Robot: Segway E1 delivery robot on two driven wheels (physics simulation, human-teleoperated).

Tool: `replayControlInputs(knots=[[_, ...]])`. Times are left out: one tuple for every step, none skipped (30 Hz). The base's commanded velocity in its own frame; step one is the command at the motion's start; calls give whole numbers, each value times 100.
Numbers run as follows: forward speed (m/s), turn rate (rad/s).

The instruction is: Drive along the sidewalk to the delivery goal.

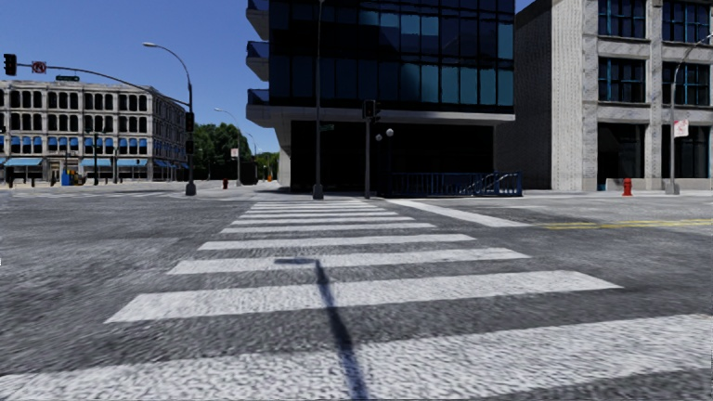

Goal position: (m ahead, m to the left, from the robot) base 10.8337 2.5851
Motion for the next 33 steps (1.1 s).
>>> replayControlInputs(knots=[[158,37],[158,37],[158,37],[158,37],[158,37],[158,37],[158,37],[158,37],[158,37],[158,37],[158,37],[158,37],[158,37],[158,37],[158,37],[158,37],[158,37],[158,37],[158,37],[158,37],[158,37],[158,37],[158,37],[158,37],[158,37],[158,37],[158,37],[158,37],[158,37],[158,37],[158,37],[158,37],[158,33]])
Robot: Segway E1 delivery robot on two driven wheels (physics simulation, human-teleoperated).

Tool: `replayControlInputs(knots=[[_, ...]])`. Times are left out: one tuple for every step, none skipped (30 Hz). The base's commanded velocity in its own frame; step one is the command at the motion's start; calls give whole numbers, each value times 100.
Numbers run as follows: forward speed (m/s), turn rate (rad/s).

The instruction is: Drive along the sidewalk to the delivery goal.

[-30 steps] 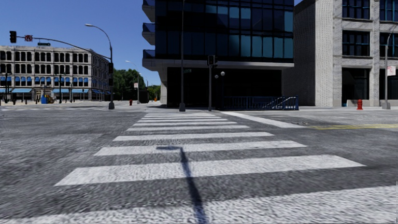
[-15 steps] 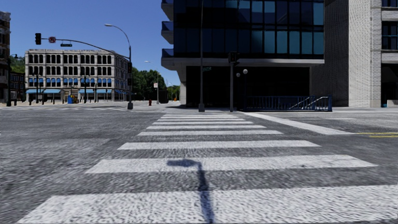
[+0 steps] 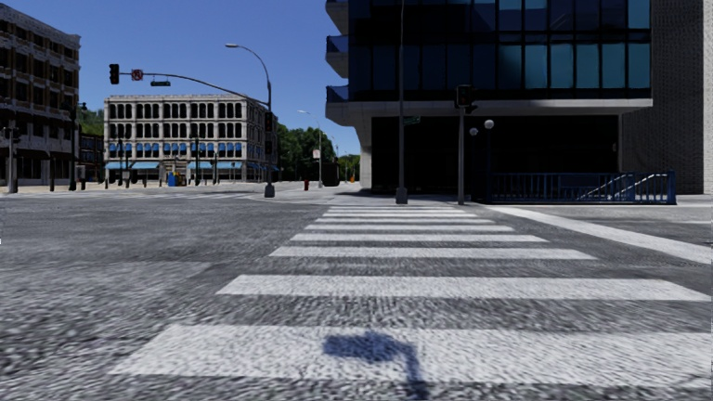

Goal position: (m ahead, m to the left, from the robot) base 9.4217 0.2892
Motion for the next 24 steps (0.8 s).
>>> replayControlInputs(knots=[[158,0],[158,0],[159,0],[159,0],[159,0],[159,0],[159,0],[159,0],[159,0],[159,0],[159,0],[159,0],[159,0],[159,0],[159,0],[159,0],[159,1],[159,12],[160,18],[160,19],[160,20],[160,20],[160,20],[160,20]])
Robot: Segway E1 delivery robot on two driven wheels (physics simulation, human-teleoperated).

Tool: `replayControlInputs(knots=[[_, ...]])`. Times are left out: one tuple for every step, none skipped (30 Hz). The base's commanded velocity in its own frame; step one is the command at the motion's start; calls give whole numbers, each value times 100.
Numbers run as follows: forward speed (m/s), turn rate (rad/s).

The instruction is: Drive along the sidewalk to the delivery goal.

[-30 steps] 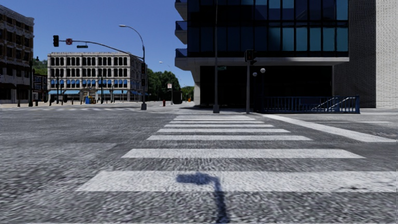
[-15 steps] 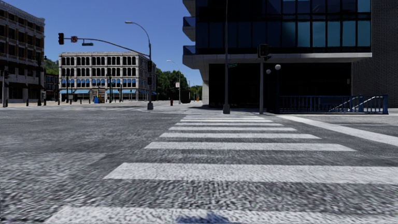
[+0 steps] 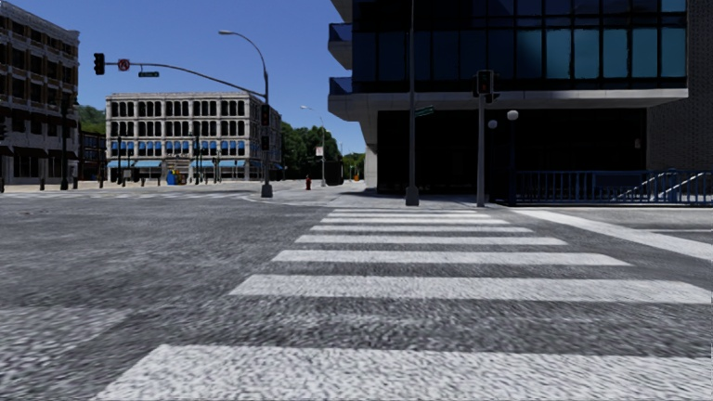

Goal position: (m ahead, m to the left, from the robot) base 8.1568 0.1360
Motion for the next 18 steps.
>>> replayControlInputs(knots=[[160,20],[160,20],[160,20],[160,20],[160,20],[160,20],[160,20],[160,20],[160,25],[160,27],[161,10],[161,0],[162,0],[162,0],[162,0],[162,0],[162,0],[163,0]])
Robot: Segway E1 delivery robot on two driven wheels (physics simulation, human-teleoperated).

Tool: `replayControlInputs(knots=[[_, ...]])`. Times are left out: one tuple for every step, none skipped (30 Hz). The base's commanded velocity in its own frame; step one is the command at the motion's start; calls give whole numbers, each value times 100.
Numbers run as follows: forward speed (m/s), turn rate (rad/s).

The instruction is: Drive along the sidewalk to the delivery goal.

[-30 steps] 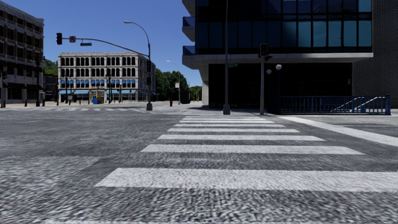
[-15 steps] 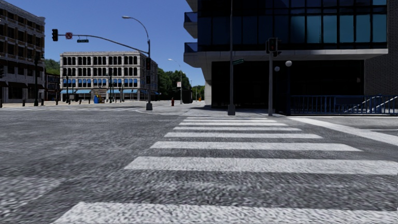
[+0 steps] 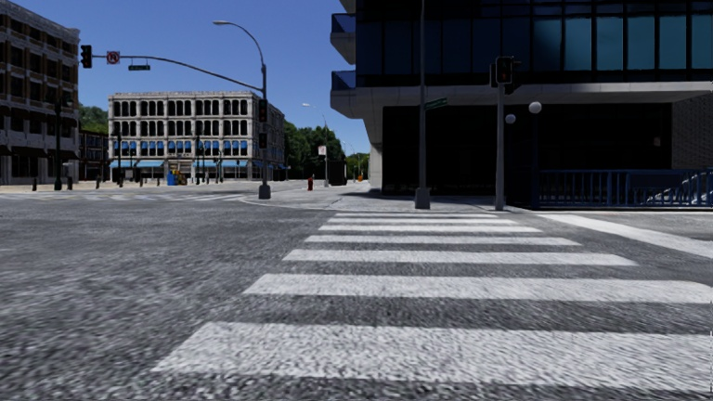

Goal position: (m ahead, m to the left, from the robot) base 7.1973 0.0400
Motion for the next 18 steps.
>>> replayControlInputs(knots=[[163,0],[163,0],[163,0],[163,0],[164,0],[164,0],[164,0],[165,0],[165,0],[165,0],[165,0],[165,0],[166,0],[166,0],[167,0],[167,0],[169,0],[173,0]])
